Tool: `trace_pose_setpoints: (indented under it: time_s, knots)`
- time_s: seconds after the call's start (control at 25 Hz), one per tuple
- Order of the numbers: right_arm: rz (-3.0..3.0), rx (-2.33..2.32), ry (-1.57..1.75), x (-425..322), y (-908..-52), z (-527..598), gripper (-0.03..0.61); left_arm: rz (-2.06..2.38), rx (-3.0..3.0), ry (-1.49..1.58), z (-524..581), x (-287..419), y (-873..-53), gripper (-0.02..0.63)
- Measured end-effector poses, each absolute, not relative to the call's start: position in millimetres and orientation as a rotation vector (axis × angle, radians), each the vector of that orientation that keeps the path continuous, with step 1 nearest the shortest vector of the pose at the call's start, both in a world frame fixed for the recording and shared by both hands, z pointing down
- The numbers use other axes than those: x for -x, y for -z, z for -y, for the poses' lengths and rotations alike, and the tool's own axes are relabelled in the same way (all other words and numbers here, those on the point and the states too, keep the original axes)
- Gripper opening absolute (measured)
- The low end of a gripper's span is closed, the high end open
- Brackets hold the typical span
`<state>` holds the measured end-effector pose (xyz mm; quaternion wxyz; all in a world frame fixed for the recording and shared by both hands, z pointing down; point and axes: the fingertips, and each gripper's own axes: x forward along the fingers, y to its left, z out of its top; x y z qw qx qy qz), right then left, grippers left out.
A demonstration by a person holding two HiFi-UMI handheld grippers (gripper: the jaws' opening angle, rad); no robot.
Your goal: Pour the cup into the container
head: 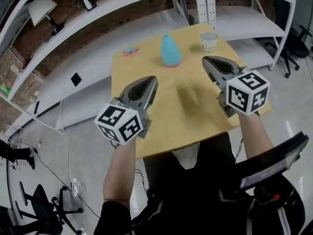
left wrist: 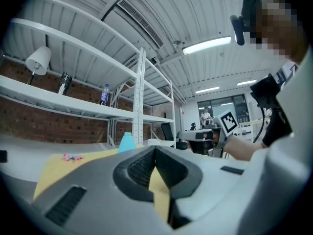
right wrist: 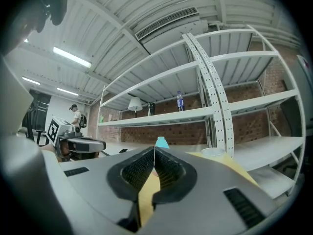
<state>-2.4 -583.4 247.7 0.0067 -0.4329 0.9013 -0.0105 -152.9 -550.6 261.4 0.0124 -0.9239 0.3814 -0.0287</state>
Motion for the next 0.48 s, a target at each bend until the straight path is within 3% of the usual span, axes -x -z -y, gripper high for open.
trace_pose_setpoints:
  time_s: [0.28,0.48]
  knots:
    - [-2.804,1.465,0.061,-6,-264,620,0.005,-1.201,2.938,0.129,577,161,-292,0.002]
    - [-2.801,1.565,0.099,-17,-278,655,0.128,-1.201,2.941,0.169,593,166,-305,0.002]
